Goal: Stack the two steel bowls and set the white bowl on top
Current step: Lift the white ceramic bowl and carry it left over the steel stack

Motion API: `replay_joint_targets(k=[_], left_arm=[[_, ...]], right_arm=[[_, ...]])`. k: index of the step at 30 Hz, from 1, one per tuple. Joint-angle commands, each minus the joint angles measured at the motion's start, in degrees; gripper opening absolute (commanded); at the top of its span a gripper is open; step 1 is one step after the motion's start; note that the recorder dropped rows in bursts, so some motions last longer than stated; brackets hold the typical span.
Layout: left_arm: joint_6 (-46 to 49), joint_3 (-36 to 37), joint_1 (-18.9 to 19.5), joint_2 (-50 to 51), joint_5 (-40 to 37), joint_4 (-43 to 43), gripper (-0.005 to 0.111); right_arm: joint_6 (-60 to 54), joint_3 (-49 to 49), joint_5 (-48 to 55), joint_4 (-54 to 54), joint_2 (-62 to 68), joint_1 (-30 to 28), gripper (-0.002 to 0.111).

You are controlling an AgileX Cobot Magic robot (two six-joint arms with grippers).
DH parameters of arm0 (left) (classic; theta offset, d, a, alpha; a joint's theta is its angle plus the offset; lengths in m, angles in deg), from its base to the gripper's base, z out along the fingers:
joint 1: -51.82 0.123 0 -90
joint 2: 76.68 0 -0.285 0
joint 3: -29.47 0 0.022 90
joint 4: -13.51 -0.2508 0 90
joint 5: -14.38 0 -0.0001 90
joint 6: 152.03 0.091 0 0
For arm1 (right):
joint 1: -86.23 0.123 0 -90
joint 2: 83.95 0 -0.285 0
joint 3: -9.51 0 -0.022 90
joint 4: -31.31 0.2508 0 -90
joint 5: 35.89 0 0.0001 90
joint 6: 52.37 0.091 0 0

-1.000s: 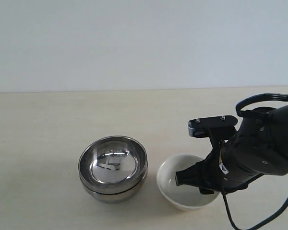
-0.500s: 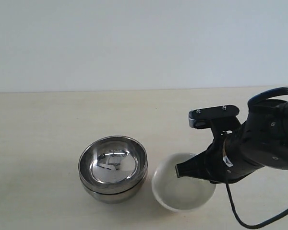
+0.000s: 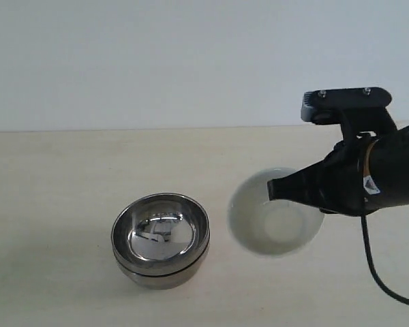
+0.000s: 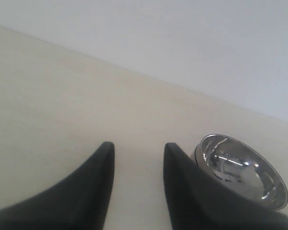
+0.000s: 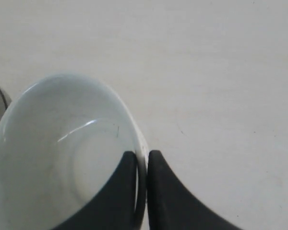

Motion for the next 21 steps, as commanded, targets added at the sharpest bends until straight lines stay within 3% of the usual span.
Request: replay_joint_targets(k=[1, 11, 21], left_arm=[[0.1, 0.2, 0.2, -0.2, 0.2, 0.2, 0.032], [0.1, 0.2, 0.2, -0.2, 0.2, 0.2, 0.032], [0.1, 0.2, 0.2, -0.2, 0.2, 0.2, 0.032]], right_arm=[[0.7, -2.5, -3.4, 0.7, -4.2, -0.5, 0.0], [-3.6, -3.4, -19.6, 13.5, -0.8, 3.8, 0.0], [-3.5, -10.0, -21.4, 14.7, 16.1, 8.2, 0.0]])
